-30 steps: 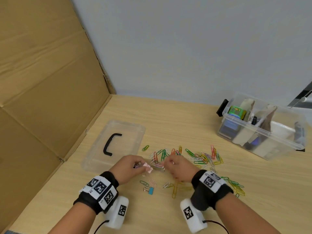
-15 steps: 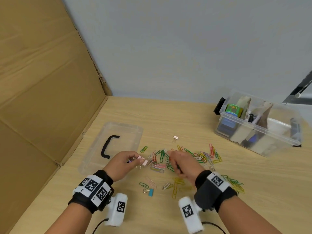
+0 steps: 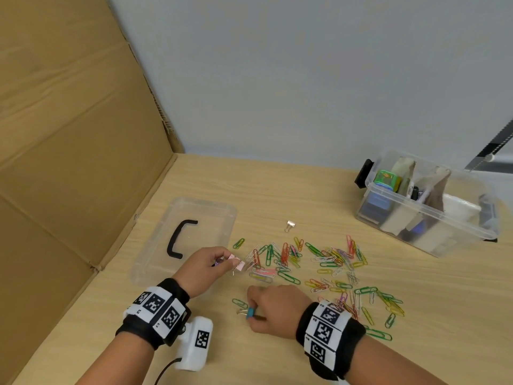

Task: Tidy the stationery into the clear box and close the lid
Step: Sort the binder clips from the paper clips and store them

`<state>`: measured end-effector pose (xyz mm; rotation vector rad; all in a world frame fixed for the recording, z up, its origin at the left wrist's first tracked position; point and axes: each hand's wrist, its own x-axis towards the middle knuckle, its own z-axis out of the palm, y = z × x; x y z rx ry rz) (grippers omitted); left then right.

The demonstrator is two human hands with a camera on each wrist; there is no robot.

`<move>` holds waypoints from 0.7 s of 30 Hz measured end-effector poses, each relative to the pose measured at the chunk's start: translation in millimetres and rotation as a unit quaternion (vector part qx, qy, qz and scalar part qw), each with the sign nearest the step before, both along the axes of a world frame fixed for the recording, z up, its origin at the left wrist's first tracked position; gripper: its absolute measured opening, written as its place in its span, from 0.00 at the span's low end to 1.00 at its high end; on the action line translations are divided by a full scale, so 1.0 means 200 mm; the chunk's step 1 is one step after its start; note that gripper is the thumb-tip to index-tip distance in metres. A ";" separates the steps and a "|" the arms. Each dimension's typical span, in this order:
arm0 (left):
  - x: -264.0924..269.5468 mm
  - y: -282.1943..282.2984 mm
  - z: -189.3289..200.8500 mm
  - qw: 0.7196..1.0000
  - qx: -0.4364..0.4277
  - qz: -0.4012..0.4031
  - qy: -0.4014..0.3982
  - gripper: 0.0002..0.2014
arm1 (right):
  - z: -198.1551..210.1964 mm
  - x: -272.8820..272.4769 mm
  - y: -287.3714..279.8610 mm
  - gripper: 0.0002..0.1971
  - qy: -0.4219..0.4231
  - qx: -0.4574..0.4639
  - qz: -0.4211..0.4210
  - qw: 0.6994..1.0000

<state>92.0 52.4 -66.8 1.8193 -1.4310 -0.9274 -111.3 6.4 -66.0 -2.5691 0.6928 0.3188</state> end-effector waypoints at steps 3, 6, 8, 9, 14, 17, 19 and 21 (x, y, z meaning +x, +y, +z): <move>0.01 -0.01 0.01 1.000 -0.004 -0.006 0.004 0.08 | -0.01 -0.01 -0.07 0.09 -0.098 0.226 -0.139 0.959; 0.03 -0.02 -0.01 1.000 -0.007 -0.012 0.013 0.08 | 0.03 -0.06 -0.18 0.12 -0.251 0.538 -0.272 0.758; 0.03 -0.03 -0.02 1.000 -0.006 -0.014 0.023 0.12 | 0.06 -0.08 -0.24 0.17 -0.321 0.601 -0.293 0.671; 0.03 -0.04 -0.02 1.000 -0.003 -0.016 0.023 0.17 | 0.07 -0.08 -0.28 0.20 -0.335 0.600 -0.313 0.656; 0.01 -0.08 -0.03 1.000 0.003 -0.020 0.013 0.22 | 0.15 -0.01 -0.54 0.16 -0.273 0.318 -0.374 0.827; 0.00 -0.10 -0.03 1.000 -0.005 -0.017 0.014 0.10 | 0.14 0.02 -0.73 0.09 -0.082 0.023 -0.251 0.964; 0.01 -0.11 -0.03 1.000 -0.011 -0.014 0.014 0.08 | 0.10 0.04 -0.80 0.18 0.071 -0.067 -0.157 0.983; 0.01 -0.12 -0.02 1.000 -0.017 -0.011 0.019 0.08 | 0.08 0.07 -0.82 0.20 0.151 -0.071 -0.099 0.981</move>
